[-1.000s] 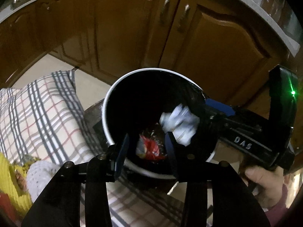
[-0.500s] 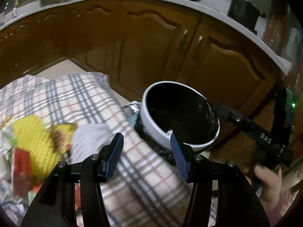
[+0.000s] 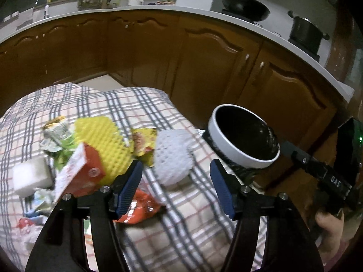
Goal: Collect trash
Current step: 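Grasp white foam net with right tool while left tool grasps red-white juice box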
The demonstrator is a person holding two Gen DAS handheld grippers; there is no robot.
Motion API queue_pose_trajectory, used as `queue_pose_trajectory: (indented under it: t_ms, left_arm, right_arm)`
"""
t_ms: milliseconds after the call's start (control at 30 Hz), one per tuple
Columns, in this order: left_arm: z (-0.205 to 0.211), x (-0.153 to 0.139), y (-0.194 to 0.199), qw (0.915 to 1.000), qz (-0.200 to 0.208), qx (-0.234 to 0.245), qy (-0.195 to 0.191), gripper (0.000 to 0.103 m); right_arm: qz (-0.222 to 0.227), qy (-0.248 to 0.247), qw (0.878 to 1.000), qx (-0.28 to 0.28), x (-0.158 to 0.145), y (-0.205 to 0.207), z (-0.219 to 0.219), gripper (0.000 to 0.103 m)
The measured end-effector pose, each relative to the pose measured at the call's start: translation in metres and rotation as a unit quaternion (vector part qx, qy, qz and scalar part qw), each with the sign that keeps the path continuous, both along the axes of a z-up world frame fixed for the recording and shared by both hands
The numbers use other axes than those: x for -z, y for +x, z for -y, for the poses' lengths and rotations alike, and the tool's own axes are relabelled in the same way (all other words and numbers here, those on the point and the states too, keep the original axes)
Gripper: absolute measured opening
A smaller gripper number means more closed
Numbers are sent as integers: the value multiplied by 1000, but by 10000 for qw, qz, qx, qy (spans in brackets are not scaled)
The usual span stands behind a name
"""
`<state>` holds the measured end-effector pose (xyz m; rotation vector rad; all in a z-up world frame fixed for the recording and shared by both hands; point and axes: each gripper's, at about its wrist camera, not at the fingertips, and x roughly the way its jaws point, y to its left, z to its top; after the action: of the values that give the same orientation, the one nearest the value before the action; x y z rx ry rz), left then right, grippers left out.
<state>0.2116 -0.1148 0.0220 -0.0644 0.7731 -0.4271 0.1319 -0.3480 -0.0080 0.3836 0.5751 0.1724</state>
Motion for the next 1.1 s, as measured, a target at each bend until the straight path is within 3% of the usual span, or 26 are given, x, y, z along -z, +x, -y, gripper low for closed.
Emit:
queue_pose_trajectory:
  t_ms: [667,933,1100]
  left_arm:
    - [-67,8,35,9970,-182,-722,206,64]
    - [-73,11,68,9965,-468,-610,316,64]
    - [-76,20,61,9964,-536,-484,447,64]
  right_arm:
    - [-131,151,9973,-706,13,19,-60,90]
    - [-317,174,9945,-987,18,42,-86,77]
    - [-433,147,9928,-1104,24,54,-97,77]
